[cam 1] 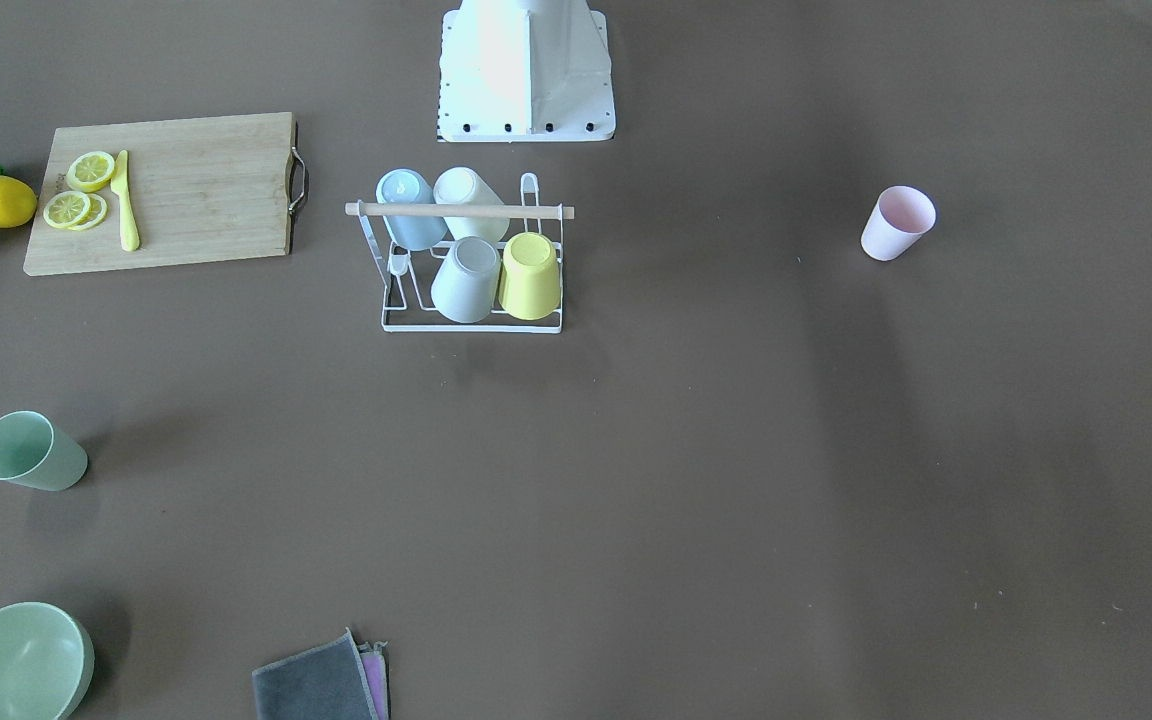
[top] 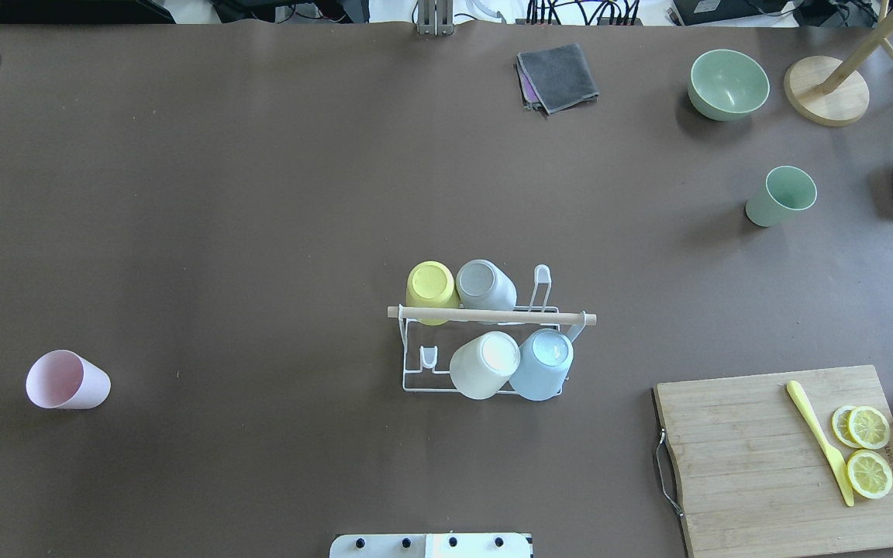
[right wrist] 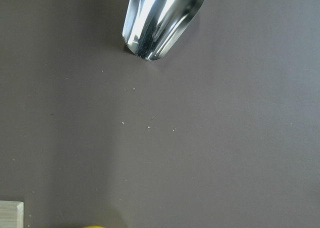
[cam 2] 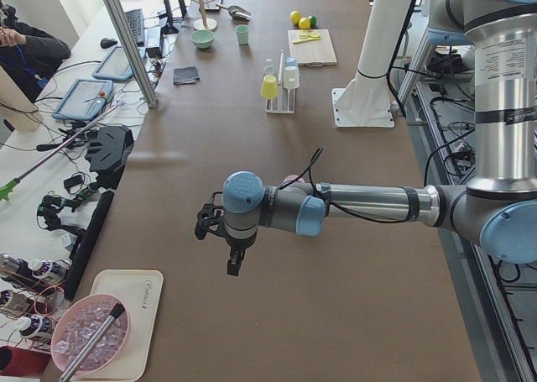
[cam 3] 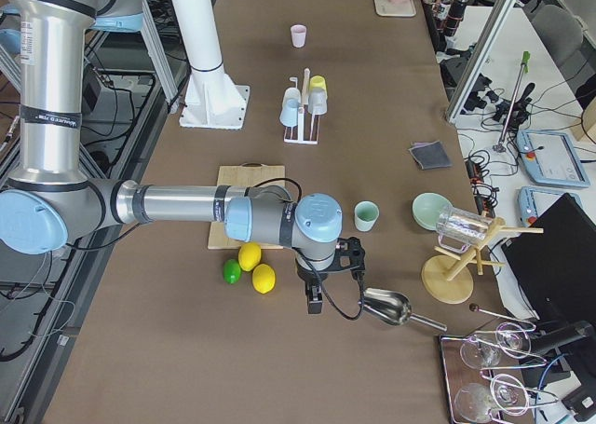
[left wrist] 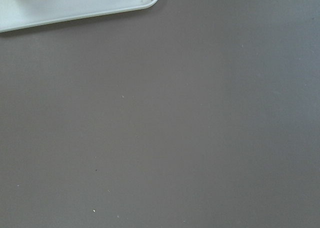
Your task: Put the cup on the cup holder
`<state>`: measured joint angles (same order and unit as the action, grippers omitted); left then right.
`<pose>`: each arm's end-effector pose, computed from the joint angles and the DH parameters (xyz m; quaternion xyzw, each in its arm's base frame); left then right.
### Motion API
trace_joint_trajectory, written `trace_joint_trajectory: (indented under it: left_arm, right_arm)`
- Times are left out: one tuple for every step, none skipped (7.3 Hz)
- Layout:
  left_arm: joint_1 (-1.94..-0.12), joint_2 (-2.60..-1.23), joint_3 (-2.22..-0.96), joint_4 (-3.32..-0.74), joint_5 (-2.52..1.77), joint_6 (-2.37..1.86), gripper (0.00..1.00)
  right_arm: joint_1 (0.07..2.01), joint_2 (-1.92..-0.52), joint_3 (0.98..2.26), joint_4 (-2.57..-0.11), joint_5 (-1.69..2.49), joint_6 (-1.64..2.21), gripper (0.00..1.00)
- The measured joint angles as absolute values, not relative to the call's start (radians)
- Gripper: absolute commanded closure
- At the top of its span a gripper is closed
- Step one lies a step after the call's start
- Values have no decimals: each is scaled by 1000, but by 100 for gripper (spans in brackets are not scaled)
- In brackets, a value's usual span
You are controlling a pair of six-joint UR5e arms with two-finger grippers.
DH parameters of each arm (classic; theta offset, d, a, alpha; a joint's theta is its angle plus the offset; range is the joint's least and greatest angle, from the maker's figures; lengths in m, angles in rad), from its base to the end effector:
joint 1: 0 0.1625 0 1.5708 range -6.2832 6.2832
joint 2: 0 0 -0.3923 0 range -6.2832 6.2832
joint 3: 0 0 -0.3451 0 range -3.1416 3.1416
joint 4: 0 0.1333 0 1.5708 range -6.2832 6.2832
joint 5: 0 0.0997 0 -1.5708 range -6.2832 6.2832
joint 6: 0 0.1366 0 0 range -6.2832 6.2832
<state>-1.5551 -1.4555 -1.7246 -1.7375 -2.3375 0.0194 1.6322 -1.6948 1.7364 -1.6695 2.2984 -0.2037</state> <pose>-0.0320 -0.4179 0.6149 0.0957 0.3719 0.0545 0.9217 0.0663 -0.3867 0.6450 0.0206 -0.3561 -0.0563 0.9325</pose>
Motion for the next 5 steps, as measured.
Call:
trace_joint_trajectory:
  left_arm:
    - [-1551,-1458,-1739,-1740,-2326,20,1]
    - [-1549,-1461,-1746,-1741,-2320,20,1]
    - [-1547,-1467,-1751,-1741,-2320,20,1]
    - [-1544,-1473,-1764,-1740,-2325,19,1]
    - [-1532,-1483,-1777,-1738,-2326,18,1]
  right_arm:
    - [1632,-1695,1736,-1669,2299,-203,0]
    - [1632,-1695,1736,-1670,2299,-203,0]
    - [1632,-1695,1736,-1669,2299,-203,0]
    - [1632,-1695,1737,-1669,2299,-202,0]
    - [1632,-1695,1737,-1669,2299,-203,0]
